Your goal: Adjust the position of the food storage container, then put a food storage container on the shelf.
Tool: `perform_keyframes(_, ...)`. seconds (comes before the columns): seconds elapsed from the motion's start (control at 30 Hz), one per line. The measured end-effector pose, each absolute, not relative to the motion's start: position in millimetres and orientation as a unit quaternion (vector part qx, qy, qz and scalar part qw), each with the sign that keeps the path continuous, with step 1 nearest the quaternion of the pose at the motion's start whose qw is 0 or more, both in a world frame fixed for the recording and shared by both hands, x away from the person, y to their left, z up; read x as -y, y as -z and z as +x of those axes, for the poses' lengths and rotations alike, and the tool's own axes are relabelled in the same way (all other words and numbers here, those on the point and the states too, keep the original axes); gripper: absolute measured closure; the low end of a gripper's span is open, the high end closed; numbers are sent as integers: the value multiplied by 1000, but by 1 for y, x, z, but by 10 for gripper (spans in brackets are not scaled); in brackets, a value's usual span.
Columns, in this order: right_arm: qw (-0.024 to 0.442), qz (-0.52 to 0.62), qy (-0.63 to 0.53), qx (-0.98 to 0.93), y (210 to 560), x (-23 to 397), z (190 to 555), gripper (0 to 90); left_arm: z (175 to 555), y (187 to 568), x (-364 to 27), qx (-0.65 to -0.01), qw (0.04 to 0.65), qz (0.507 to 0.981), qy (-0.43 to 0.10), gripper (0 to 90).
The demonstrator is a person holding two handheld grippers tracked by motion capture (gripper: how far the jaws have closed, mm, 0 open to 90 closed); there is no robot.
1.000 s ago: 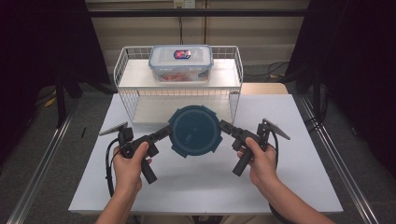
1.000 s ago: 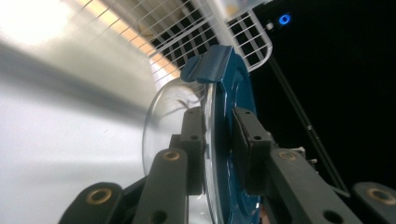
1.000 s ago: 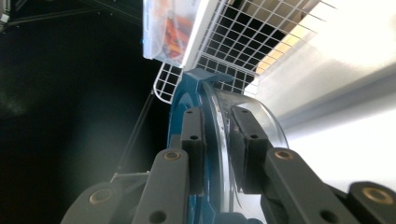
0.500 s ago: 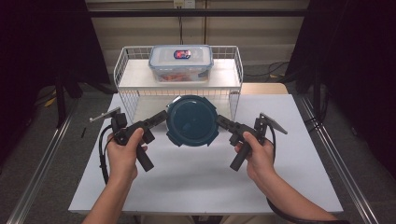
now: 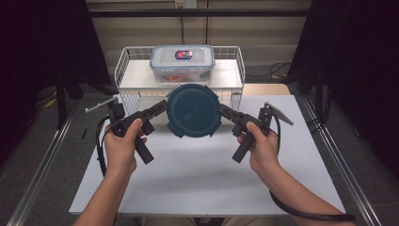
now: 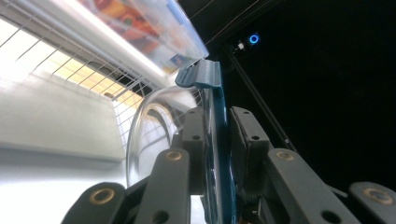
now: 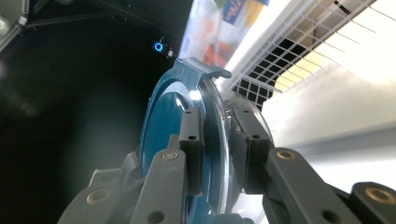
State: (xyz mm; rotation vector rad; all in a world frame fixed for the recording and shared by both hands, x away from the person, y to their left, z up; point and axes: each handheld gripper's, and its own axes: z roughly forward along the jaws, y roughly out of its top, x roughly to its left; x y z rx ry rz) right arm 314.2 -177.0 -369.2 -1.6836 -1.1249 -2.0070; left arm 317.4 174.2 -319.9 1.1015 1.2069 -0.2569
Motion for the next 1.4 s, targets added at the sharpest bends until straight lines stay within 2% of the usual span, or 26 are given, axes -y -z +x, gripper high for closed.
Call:
perform_keyframes(0.6, 144, -566, 720, 374, 336, 180, 331, 760, 334, 287, -171, -520, 696, 484, 108, 771)
perform_keyframes(1.4, 119, -555, 742, 356, 292, 185, 358, 764, 360, 260, -165, -510, 712, 467, 122, 770)
